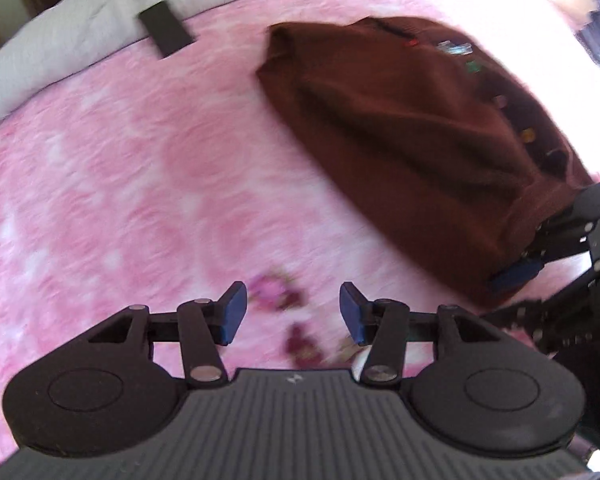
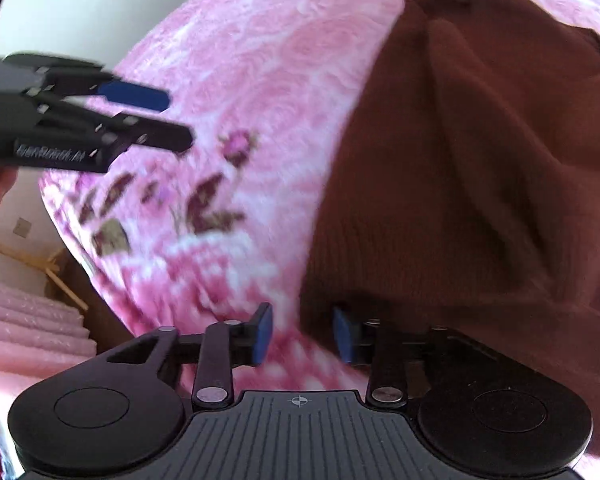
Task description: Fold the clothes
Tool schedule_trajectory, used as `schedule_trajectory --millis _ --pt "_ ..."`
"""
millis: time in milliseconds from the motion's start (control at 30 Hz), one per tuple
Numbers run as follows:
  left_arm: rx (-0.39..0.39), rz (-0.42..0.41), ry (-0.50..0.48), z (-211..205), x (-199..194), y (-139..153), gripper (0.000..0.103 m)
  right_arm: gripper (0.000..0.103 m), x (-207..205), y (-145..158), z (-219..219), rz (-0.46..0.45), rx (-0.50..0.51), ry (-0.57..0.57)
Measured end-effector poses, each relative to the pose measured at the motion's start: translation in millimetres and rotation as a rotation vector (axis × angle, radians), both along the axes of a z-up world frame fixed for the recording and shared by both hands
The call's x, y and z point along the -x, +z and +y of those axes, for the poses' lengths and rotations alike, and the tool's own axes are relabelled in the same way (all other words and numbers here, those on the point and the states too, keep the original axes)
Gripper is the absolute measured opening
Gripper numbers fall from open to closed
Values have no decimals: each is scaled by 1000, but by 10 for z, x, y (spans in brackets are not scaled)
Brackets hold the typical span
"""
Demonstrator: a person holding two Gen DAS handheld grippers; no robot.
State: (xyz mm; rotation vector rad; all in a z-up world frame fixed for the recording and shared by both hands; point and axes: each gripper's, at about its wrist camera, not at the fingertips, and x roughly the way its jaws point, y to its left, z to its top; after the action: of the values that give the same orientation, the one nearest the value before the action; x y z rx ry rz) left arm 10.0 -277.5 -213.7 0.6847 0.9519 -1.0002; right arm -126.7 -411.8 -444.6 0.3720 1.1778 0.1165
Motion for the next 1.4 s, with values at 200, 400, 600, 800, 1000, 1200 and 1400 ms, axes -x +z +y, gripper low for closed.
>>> schedule_trajectory --millis 200,400,600,800,1000,1200,1400 --pt "50 54 -224 -527 467 -251 60 44 557 280 -436 39 175 -119" --pt "-24 -48 -291 -709 668 -337 44 78 949 354 -1055 103 406 -255" --pt "-95 -140 -308 -804 789 -355 5 78 743 172 -1259 91 455 -139" --pt "-145 -98 6 -267 417 -92 5 77 495 -35 -1136 60 508 10" --pt "-198 30 109 -241 446 -365 8 40 684 -29 -1452 129 519 -88" --pt "-249 -172 -208 -666 979 -493 45 4 922 102 -1733 151 486 -147" --pt "-309 -246 -331 -975 1163 -789 48 4 845 166 -1743 140 450 -175"
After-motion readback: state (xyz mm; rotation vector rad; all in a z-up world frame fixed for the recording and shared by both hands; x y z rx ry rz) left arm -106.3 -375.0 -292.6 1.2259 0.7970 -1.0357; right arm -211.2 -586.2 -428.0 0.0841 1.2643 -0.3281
